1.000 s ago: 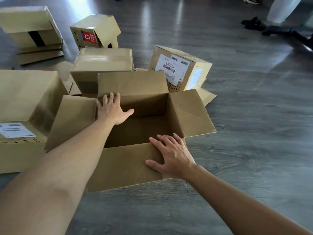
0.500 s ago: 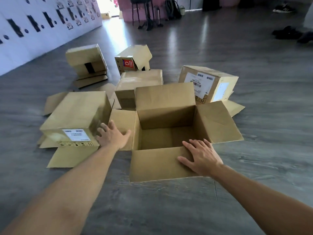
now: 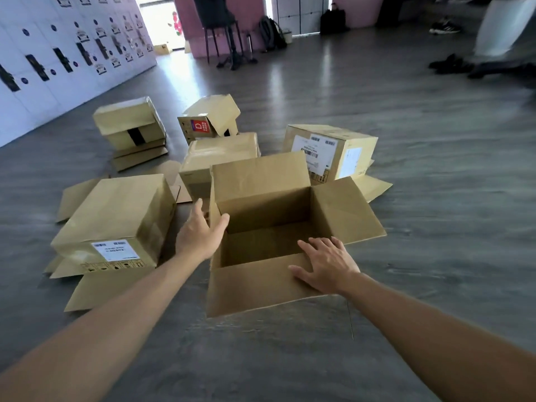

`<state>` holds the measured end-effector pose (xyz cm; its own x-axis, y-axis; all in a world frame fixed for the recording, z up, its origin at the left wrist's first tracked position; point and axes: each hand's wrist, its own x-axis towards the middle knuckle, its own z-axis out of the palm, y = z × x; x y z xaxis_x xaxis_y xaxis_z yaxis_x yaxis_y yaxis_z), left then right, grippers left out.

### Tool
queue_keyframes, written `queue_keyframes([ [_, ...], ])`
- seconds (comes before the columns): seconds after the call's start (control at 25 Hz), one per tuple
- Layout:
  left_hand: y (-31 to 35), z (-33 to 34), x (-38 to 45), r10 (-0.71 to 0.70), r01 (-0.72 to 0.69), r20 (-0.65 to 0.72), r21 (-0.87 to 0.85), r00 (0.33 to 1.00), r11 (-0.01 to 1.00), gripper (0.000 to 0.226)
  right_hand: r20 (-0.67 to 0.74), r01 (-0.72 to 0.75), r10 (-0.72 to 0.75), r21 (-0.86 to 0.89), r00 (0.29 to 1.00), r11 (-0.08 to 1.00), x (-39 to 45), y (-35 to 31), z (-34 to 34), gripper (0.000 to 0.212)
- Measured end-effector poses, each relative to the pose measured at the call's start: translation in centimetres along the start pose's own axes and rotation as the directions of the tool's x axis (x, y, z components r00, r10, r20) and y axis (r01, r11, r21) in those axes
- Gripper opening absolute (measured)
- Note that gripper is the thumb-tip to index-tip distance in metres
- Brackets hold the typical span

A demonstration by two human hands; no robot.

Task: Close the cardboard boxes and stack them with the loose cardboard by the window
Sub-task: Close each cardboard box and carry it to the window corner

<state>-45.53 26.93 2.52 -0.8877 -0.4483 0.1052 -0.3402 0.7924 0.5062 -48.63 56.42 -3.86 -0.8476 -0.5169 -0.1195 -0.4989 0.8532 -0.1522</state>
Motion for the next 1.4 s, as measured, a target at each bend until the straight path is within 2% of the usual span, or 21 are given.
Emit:
queue_keyframes([
  [0.08,1.2,2.2,-0.9,0.037,-0.029,0.226,-0.039,0.974,0.999,0.088,0.004,-0.009,0.009,0.0,1.0,1.0,-0.2,0.2,0.0,0.09],
  [0.2,1.9,5.0,-2.1,0.02,-0.136,0.493,0.201,0.87,0.97,0.095,0.007,-0.018,0.018,-0.012,1.0,1.0,-0.5,0.5,0.1,0.091],
  [0.32,1.3,6.7,-3.4,-0.027,-0.273,0.621,0.381,0.783,0.883,0.102,-0.001,-0.035,0.035,-0.018,0.999,0.999,-0.8,0.7,0.2,0.09],
  [0.52,1.5,6.4,-3.7,-0.013,-0.311,0.627,0.405,0.779,0.86,0.095,0.018,-0.051,0.052,-0.031,0.999,0.998,-1.0,0.8,0.3,0.089],
  [0.72,1.8,5.1,-3.6,-0.013,-0.29,0.6,0.405,0.8,0.867,0.104,0.031,-0.067,0.067,0.005,0.997,0.998,-0.1,0.5,-0.1,0.089],
  [0.96,1.8,4.1,-3.4,-0.096,-0.138,0.558,0.363,0.824,0.922,0.103,0.024,-0.132,0.131,0.061,0.991,0.989,1.7,-0.4,-0.5,0.085],
  [1.12,0.0,5.4,-3.7,-0.022,-0.241,0.53,0.422,0.848,0.874,0.105,-0.031,-0.137,0.14,0.08,0.99,0.987,2.8,-1.1,-0.4,0.084],
  [1.24,-1.4,5.5,-3.2,0.04,-0.268,0.49,0.405,0.871,0.874,0.109,-0.088,-0.159,0.164,0.058,0.983,0.986,2.8,0.4,-0.8,0.083],
  [1.4,-2.0,6.4,-3.5,0.139,-0.338,0.444,0.407,0.885,0.849,0.113,-0.163,-0.329,0.33,0.035,0.93,0.944,2.0,4.2,-1.3,0.083],
])
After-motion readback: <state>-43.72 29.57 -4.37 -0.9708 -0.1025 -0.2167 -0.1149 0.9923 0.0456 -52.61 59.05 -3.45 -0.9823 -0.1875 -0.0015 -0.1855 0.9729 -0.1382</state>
